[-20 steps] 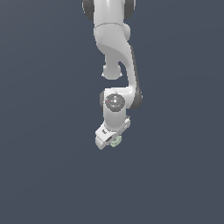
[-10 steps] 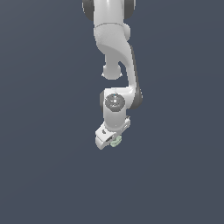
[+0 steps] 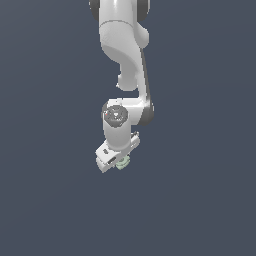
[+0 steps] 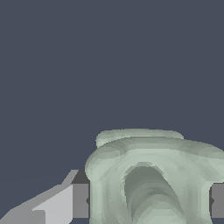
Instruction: Pick up the object and move it to a goal position.
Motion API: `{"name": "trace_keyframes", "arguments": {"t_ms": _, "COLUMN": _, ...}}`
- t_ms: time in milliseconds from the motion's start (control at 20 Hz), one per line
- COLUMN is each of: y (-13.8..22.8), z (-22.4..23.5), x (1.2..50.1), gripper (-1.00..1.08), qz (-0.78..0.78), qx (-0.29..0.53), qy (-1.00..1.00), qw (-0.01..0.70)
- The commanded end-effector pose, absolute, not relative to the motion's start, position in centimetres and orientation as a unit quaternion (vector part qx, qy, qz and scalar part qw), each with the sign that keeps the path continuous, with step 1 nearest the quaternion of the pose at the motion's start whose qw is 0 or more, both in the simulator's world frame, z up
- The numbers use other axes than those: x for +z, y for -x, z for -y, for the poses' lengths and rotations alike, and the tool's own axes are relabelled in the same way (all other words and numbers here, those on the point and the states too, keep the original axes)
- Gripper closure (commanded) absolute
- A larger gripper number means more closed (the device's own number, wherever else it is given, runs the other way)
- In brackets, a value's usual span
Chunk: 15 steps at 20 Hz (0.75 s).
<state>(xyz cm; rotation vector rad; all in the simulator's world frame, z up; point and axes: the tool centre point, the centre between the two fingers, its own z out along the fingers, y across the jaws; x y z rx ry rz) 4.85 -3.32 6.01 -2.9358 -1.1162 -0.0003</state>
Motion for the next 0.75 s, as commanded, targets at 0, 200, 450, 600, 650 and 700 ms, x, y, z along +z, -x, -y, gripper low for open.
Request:
{"name": "trace_keyframes", "arguments": {"t_ms": 0, "y": -5.5, "z": 5.4, "x": 7.0, "gripper": 1.08, "qz": 0.355, "qx": 0.0, "qy": 0.935, "qw": 0.0}}
{"name": "trace_keyframes", "arguments": {"t_ms": 200, "y": -6.5, "z": 8.5, "x": 8.4, "gripper": 1.08, "qz": 0.355, "qx": 0.0, "qy": 0.935, "qw": 0.0}}
{"name": "trace_keyframes", "arguments": {"t_ms": 450, "y": -7.3, "z": 10.6, "x": 9.3, "gripper": 1.08, "qz": 0.355, "qx": 0.0, "qy": 0.935, "qw": 0.0}}
{"name": "trace_keyframes", "arguments": {"t_ms": 600, "y": -7.5, "z": 11.2, "x": 9.6, "gripper": 1.08, "qz": 0.355, "qx": 0.0, "qy": 0.935, "qw": 0.0}}
{"name": "trace_keyframes", "arguments": {"t_ms": 650, "y": -7.6, "z": 11.3, "x": 9.6, "gripper": 1.08, "qz": 0.355, "qx": 0.0, "qy": 0.935, "qw": 0.0}}
{"name": "trace_keyframes", "arguments": {"t_ms": 700, "y": -7.6, "z": 11.3, "x": 9.6, "gripper": 1.08, "qz": 0.355, "qx": 0.0, "qy": 0.935, "qw": 0.0}}
